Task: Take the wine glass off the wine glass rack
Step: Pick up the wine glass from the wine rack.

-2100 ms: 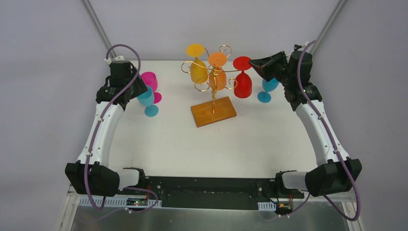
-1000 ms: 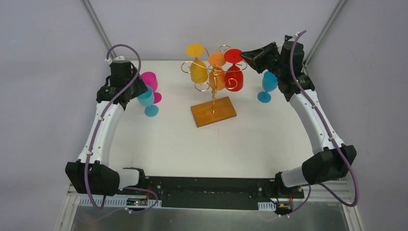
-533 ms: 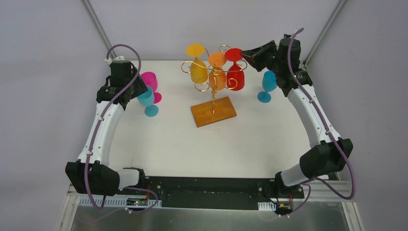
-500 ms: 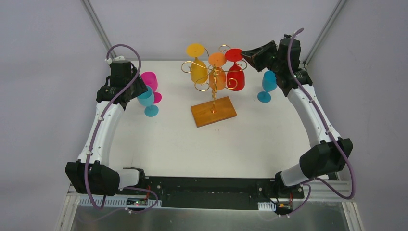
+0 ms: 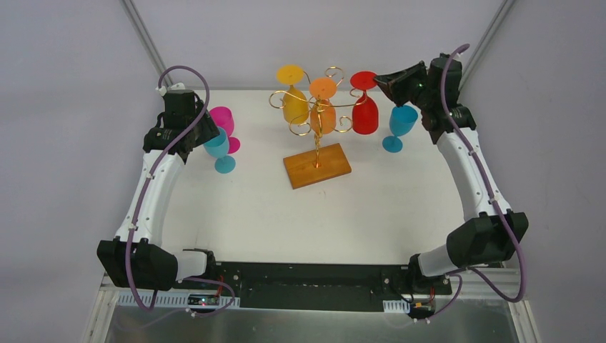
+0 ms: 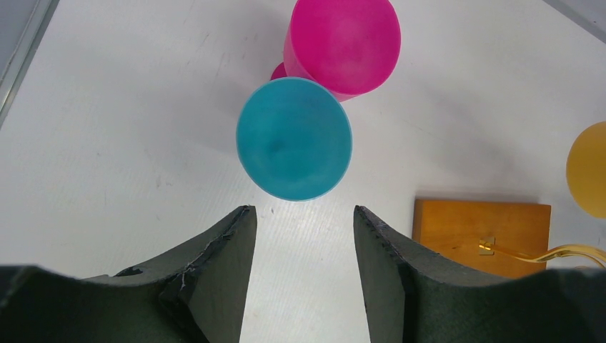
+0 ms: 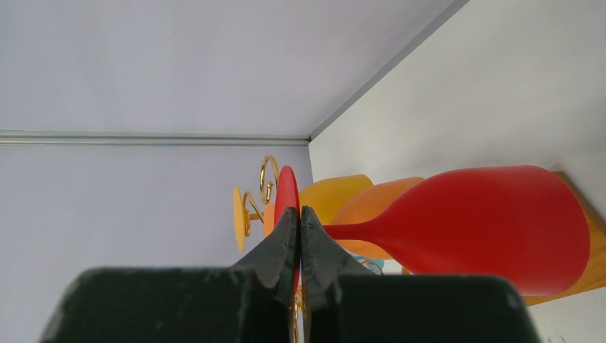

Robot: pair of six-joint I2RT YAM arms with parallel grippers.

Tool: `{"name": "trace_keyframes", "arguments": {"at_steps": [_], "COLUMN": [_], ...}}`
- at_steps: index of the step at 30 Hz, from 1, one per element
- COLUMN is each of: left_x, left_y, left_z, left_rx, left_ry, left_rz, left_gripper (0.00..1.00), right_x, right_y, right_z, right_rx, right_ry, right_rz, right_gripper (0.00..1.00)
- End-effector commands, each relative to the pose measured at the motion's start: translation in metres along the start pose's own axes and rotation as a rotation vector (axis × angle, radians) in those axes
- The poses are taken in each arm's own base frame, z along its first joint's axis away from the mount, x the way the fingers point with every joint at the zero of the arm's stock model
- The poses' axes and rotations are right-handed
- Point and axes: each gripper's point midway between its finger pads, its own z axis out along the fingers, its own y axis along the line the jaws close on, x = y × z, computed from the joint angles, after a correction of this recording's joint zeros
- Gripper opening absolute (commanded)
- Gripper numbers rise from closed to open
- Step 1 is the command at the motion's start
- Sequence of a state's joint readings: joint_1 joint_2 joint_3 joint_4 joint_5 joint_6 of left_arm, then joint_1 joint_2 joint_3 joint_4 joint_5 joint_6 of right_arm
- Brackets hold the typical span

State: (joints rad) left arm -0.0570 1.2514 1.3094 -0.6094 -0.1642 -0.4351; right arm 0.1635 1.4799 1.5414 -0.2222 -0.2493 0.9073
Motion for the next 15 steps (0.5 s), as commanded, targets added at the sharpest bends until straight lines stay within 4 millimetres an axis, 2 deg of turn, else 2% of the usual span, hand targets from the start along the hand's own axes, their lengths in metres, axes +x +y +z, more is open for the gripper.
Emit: {"name": "trace_keyframes", "arguments": {"at_steps": [1,5,13,15], "left_x": [0.0,0.003,0.008,0.017], "left_y": [-0.001,-0.006,-0.02,-0.025], "left_z": [0.003,0.005,-0.001,-0.002], "left_rx": [0.011,0.036,0.077,0.104], "left_ry": [0.002,0.021,0.032,0.065], "left_rz": [-0.012,-0.02,-0.012,-0.033], "left_gripper": [0.54,0.62,0.64,0.64], "right_x": [-0.012,-0.012,-0.001,0.003], "right_y": [0.024,0.018,0.007,0.007], "right_z": [-0.035,-0.049,-0.077,-0.088], "right_rx": [-0.074,-0.076,-0.079,-0.09], "right_ry": [-0.061,-0.079,-0.078,-0.082], "right_rz": [-0.023,-0.02,-0.038,-0.063], "right_gripper": [0.0,0.0,0.0,0.0]}}
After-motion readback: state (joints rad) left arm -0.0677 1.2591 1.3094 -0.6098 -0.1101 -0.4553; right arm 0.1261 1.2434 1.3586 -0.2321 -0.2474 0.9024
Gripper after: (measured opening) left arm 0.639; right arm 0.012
